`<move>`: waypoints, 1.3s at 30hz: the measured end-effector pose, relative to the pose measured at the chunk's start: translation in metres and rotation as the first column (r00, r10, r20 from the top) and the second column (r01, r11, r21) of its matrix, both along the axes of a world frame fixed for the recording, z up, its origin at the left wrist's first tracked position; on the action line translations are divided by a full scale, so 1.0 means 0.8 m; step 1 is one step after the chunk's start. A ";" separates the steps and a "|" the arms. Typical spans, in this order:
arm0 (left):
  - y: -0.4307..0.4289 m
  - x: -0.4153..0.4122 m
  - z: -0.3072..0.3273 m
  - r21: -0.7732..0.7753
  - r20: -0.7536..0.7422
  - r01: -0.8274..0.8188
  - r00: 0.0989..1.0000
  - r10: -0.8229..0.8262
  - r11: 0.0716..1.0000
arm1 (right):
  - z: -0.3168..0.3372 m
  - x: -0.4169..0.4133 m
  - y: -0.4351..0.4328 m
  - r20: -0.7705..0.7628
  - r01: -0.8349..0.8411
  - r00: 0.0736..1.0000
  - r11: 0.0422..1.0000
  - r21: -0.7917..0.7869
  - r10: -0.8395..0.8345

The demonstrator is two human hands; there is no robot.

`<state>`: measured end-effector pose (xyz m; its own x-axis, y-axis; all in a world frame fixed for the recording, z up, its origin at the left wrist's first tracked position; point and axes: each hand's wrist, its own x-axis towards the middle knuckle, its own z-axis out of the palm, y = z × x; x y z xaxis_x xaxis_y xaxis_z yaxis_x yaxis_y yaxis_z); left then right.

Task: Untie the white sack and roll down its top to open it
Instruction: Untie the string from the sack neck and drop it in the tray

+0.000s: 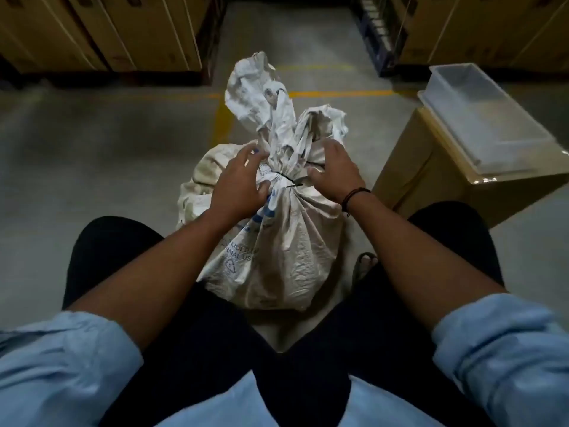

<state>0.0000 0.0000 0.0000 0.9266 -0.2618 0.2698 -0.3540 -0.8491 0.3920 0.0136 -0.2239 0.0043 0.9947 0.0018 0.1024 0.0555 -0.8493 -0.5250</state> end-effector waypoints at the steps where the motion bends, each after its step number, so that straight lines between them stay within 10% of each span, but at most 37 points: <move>1: -0.003 0.009 -0.003 -0.009 -0.002 0.001 1.000 -0.001 1.000 | -0.004 0.011 0.004 0.008 0.003 1.000 1.000 0.021 -0.003; 11: -0.001 0.091 -0.018 -0.085 0.006 -0.036 0.999 0.037 0.996 | -0.060 0.086 0.064 -0.127 0.052 0.992 0.980 0.194 -0.028; 16: 0.005 0.109 0.008 -0.190 0.195 0.147 0.975 -0.110 0.971 | -0.071 0.097 0.101 -0.009 -0.315 0.949 0.942 -0.119 0.316; 21: 0.008 0.129 0.029 0.048 0.300 0.375 0.879 -0.372 0.926 | -0.073 0.064 0.130 0.123 -0.563 0.777 0.769 -0.304 0.617; 27: -0.017 0.132 0.011 0.233 0.024 0.503 0.853 -0.522 0.832 | -0.075 0.028 0.143 -0.084 -0.641 0.723 0.621 -0.451 0.686; 39: 0.050 0.136 -0.048 0.271 -0.170 0.134 0.981 -0.089 0.953 | -0.076 0.003 0.106 0.009 -0.545 0.796 0.724 -0.422 0.605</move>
<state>0.1085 0.0398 -0.0384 0.9115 -0.4104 0.0271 -0.4071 -0.8909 0.2014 0.0157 -0.1392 -0.0565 0.7645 0.6366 0.1012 0.6446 -0.7555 -0.1172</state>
